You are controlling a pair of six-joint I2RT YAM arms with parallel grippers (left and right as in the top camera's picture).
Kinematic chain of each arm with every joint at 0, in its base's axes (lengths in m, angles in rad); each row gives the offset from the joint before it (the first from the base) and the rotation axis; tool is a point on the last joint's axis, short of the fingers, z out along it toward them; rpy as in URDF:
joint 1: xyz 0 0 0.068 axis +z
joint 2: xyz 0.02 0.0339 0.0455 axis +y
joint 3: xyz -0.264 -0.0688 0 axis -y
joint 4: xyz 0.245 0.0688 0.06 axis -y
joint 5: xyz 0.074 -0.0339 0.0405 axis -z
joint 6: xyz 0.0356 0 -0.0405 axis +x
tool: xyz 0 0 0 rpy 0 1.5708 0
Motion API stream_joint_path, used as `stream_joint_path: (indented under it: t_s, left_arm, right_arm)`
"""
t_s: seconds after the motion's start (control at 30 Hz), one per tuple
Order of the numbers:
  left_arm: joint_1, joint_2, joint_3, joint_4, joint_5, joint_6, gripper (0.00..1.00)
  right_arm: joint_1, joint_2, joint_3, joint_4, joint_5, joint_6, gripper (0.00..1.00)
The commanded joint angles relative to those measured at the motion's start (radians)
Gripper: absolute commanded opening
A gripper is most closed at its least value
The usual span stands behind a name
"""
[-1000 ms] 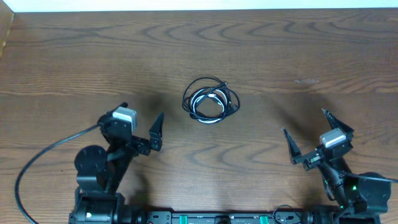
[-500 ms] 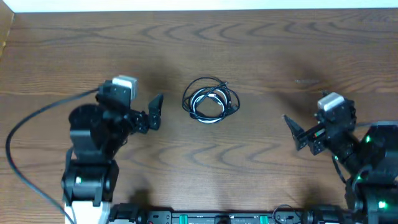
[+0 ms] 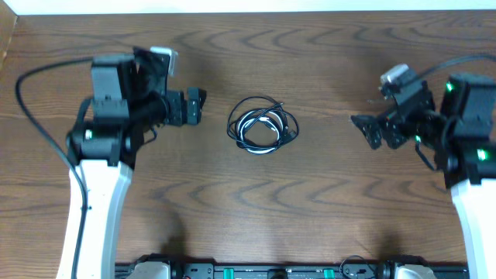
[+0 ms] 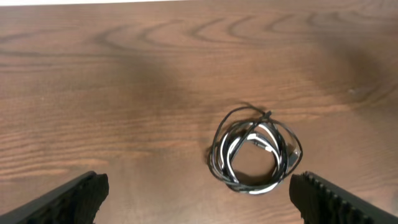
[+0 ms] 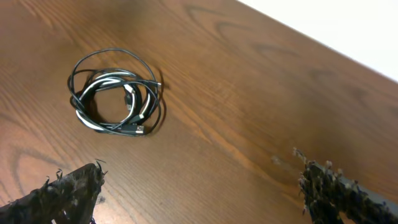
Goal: Untangle cables
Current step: 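Raise both grippers and move them forward beside the cable bundle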
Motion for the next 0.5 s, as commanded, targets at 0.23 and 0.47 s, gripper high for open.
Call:
stream_joint_path:
  t_s: [0.23, 0.47]
  left_arm:
    - [-0.002, 0.135, 0.067, -0.009, 0.020, 0.025, 0.98]
    - [-0.002, 0.135, 0.067, -0.019, 0.021, 0.010, 0.98]
  right_arm:
    - [0.010, 0.189, 0.061, -0.005, -0.048, 0.051, 0.99]
    - [0.010, 0.188, 0.061, 0.009, -0.049, 0.278, 0.99]
